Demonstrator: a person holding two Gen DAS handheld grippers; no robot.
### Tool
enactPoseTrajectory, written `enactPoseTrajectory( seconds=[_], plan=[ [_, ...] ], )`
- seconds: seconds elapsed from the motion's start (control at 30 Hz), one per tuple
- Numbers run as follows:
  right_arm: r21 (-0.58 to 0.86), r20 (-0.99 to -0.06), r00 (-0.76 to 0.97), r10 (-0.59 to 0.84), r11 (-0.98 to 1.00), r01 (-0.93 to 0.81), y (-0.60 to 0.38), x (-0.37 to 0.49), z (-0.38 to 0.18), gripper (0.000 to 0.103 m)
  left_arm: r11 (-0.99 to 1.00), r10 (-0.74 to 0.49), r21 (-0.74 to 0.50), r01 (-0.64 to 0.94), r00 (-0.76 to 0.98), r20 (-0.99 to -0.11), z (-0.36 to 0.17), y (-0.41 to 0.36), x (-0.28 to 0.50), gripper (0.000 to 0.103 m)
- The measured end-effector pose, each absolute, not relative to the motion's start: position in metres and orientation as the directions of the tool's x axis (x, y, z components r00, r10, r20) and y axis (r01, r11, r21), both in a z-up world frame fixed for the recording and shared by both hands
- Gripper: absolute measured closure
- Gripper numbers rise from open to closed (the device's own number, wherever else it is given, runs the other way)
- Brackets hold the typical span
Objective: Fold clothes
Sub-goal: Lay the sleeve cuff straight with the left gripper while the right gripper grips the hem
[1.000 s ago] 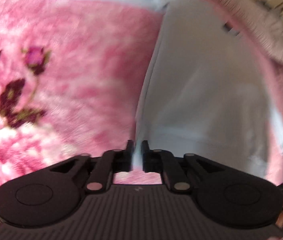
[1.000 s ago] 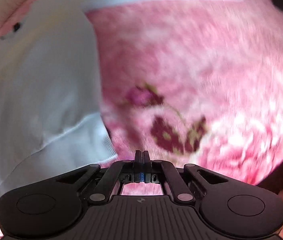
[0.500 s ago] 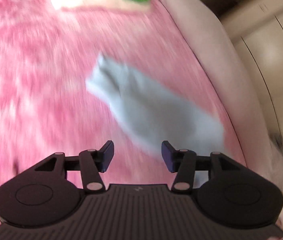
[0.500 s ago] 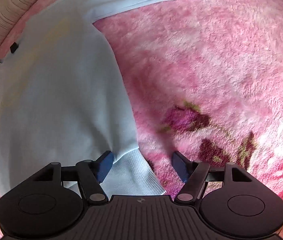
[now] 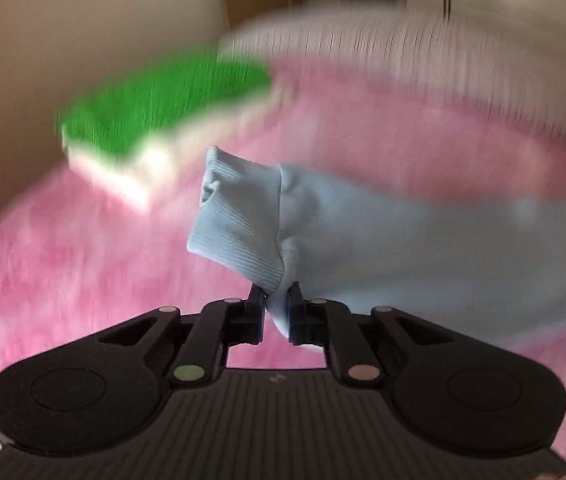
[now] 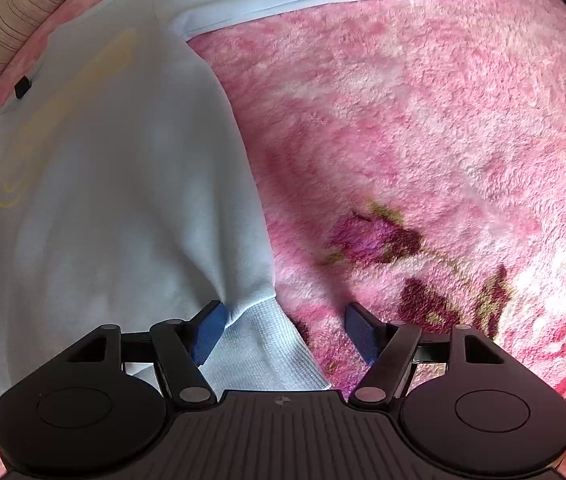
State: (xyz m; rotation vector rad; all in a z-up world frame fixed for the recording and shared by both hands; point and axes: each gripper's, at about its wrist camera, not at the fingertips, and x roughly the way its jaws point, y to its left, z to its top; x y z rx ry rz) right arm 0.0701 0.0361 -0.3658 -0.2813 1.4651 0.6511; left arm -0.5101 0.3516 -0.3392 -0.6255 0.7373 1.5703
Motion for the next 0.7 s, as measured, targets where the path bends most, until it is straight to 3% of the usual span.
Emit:
enactPoseTrajectory(
  seconds=[0.17,0.3,0.4,0.5,0.63,0.7],
  plan=[
    [0.206,-0.971,-0.02,0.239,0.786,-0.583,0.035,0.066,-0.366,0.03,-0.096,0.594,0.054,-0.994,-0.101,-0.798,-0.345,0.355,-0.519,0.081],
    [0.224,-0.966,-0.022,0.257,0.792,-0.568,0.019,0.069,-0.363,0.03,-0.066,0.544,-0.154,-0.986,0.094,-0.834,-0.326,0.329,-0.522,0.075],
    [0.26,-0.955,-0.018,0.295,0.809,-0.527,0.003,0.075,-0.357,0.03,0.056,0.382,-0.341,-0.939,0.335,-0.861,-0.327,0.29,-0.503,0.066],
    [0.311,-0.939,-0.03,0.342,0.812,-0.494,-0.005,0.077,-0.351,0.03,0.112,0.207,-0.488,-0.866,0.501,-0.841,-0.341,0.252,-0.474,0.065],
    [0.382,-0.911,-0.05,0.409,0.793,-0.474,-0.016,0.08,-0.346,0.03,0.098,0.144,-0.504,-0.858,0.514,-0.846,-0.362,0.225,-0.446,0.056],
    [0.41,-0.896,-0.059,0.439,0.771,-0.487,-0.019,0.081,-0.346,0.031,0.057,0.175,-0.494,-0.867,0.496,-0.85,-0.368,0.219,-0.441,0.051]
  ],
)
